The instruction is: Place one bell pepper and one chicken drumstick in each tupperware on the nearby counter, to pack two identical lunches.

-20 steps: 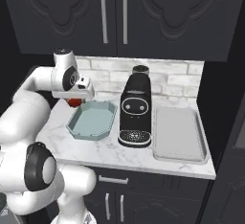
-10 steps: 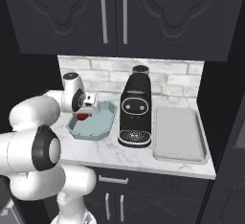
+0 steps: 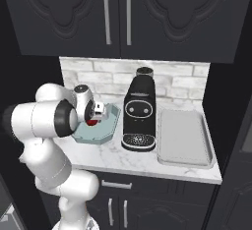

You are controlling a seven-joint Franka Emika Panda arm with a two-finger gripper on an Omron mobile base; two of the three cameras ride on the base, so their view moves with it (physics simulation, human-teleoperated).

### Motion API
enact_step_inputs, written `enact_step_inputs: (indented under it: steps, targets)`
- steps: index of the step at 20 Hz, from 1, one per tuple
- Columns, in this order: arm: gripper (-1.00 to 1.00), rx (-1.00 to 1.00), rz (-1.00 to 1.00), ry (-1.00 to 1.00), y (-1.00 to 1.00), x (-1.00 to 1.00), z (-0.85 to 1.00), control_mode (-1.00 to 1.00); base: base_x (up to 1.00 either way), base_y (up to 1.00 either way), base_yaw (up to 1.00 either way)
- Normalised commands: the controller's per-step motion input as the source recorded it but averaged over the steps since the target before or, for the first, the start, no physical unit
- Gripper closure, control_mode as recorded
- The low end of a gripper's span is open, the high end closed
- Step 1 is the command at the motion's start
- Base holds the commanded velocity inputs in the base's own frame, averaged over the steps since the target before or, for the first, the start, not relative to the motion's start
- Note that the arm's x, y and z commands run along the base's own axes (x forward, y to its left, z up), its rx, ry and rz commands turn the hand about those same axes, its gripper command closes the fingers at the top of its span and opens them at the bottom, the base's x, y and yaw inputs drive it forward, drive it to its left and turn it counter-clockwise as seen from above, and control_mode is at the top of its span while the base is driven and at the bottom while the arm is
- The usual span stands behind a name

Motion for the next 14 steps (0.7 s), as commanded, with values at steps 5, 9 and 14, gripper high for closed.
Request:
enact_step_inputs:
  steps: [5, 9, 14]
  targets:
    - [-1.0, 0.0, 0.0, -0.04, 0.0, 0.0, 0.23, -1.0, 0.0, 0.0, 0.0]
    - [-1.0, 0.0, 0.0, -0.03, 0.0, 0.0, 0.48, -1.0, 0.0, 0.0, 0.0]
    - [-1.0, 0.0, 0.0, 0.0, 0.0, -0.21, 0.15, -1.0, 0.0, 0.0, 0.0]
